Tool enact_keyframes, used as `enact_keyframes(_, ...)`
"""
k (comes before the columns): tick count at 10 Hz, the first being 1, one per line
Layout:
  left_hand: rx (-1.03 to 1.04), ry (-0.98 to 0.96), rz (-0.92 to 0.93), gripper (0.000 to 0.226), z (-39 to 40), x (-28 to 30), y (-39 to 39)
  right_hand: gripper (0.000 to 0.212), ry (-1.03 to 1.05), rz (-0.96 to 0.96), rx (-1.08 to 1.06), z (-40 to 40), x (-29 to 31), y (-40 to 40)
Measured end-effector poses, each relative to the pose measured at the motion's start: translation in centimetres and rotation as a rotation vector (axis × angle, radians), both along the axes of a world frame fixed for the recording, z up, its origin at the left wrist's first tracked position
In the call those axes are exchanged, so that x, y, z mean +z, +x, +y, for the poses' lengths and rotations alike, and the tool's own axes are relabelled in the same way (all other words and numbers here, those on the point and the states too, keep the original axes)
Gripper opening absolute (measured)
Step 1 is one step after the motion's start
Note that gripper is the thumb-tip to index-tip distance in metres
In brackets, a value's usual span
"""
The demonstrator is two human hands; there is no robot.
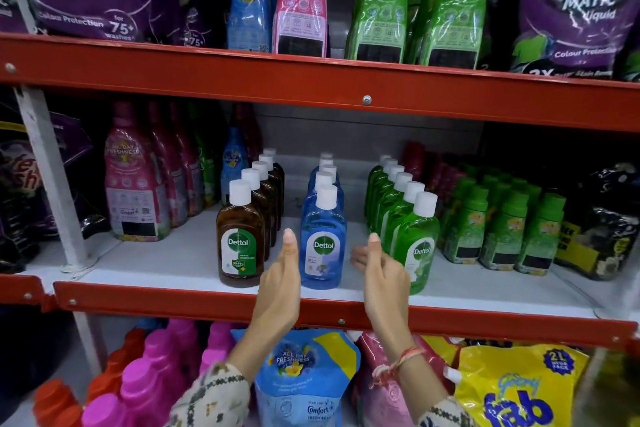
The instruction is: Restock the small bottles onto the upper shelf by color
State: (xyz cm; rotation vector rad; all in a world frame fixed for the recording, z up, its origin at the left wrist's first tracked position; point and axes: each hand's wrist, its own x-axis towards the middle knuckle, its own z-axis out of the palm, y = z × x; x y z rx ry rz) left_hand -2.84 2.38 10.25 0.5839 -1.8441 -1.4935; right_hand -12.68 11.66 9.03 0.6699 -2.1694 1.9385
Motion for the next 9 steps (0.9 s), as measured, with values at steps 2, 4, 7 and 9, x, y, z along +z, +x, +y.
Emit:
enact_keyframes(2,0.164,-0.225,0.320,0.048,3.7,-1.6,-1.8,0.032,-0.241,0.124,-0.346,4.4,0.2,-1.3)
enact_keyframes(4,-0.235,-0.028,-0.043,0.074,6.6,-1.6,-6.3,0.055,0.030,-0.056,-0.290,7.4,1.1,-5.2)
enact_keyframes(7,-0.367,0.055,-0.193,0.127,6.5,0.3,-8.2,0.067,0.059,-0.009,-0.420,7.8,0.7,-5.1)
enact_keyframes(9,-0.378,0.065,-0.189,0.107,6.6,0.5,-7.7,0.065,0.050,0.048,-0.424,7.9,0.1,-5.2)
